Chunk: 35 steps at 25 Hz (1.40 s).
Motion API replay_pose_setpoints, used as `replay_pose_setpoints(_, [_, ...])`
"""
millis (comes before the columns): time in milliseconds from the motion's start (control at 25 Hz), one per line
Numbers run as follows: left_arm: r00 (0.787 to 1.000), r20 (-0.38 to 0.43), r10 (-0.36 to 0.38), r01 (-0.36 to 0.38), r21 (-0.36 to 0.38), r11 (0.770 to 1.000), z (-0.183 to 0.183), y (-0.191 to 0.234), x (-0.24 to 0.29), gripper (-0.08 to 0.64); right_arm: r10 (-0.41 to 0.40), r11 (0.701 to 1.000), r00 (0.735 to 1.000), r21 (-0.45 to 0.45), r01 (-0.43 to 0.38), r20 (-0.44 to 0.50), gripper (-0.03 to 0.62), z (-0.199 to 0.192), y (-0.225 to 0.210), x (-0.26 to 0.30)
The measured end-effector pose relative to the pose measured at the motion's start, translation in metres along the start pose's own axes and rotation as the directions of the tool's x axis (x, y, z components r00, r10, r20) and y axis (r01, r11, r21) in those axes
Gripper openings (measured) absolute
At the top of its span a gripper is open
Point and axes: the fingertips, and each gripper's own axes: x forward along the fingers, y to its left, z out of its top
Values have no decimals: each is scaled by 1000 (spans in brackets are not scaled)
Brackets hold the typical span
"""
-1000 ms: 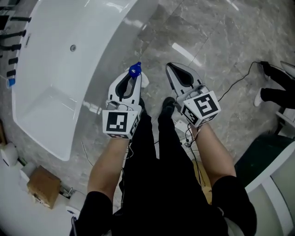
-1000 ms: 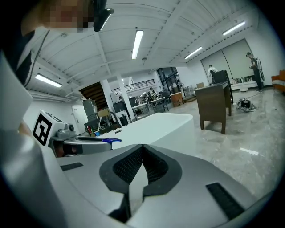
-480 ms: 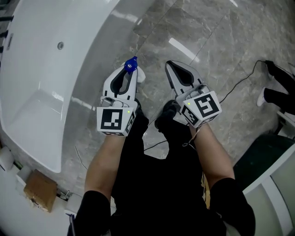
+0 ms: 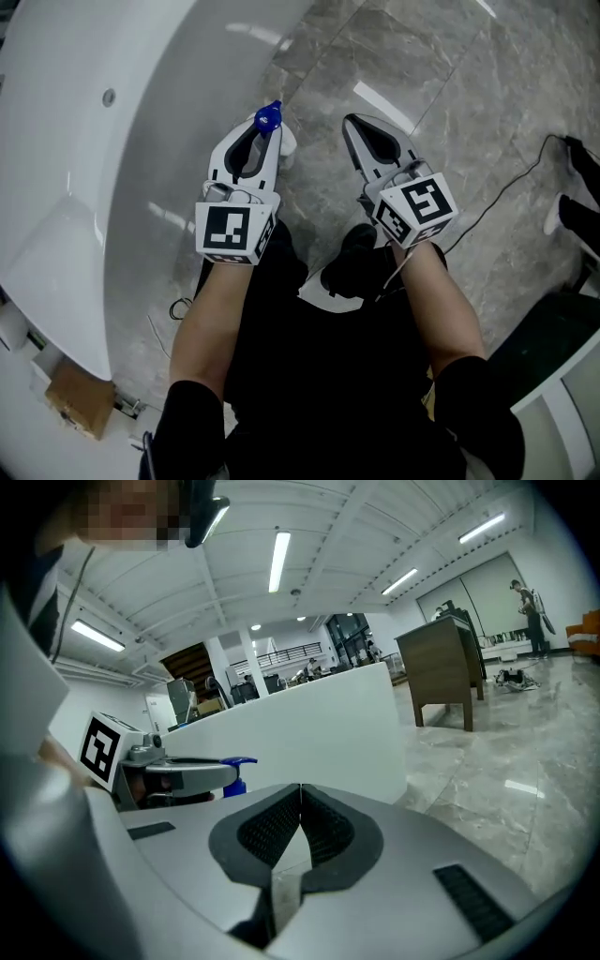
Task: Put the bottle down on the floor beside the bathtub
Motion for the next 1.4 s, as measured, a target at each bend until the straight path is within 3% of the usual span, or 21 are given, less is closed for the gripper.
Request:
replay_pose_setpoints(160, [1000, 19, -18, 19, -24, 1000, -19, 6, 28, 81, 9, 1000, 1000, -30, -8, 28, 29, -9, -19, 26])
replay_pose_setpoints(280, [998, 25, -58, 57, 26, 998, -30, 4, 45, 81, 15, 999, 998, -38, -13, 56, 29, -16, -31, 38])
replay_pose_setpoints(400, [998, 38, -42, 39, 74, 996, -36, 7, 60, 81, 3, 999, 996, -43, 0, 88, 29, -17, -45, 46])
replay_pose_setpoints(560, [998, 52, -44, 41, 56, 998, -48, 0, 74, 81, -1, 998, 994, -65, 8, 113, 29, -18, -56, 56])
replay_pose_setpoints(680, [999, 18, -46, 45, 40, 998, -66, -2, 88, 81, 7, 996, 994, -85, 2, 107, 29, -27, -60, 61])
replay_pose_setpoints(840, [1000, -23, 6, -7, -26, 1000, -92, 11, 110, 81, 6, 998, 996, -71, 0, 94, 29, -44, -74, 67])
replay_pose_setpoints(1080, [996, -80, 32, -28, 56, 998, -129, 14, 124, 81, 11, 999, 999, -42, -8, 52, 29, -74, -92, 82])
replay_pose_setpoints(1400, [995, -103, 15, -11, 37, 999, -165, 16, 141, 81, 45, 997, 999, -68, -44, 14, 29, -93, -93, 92])
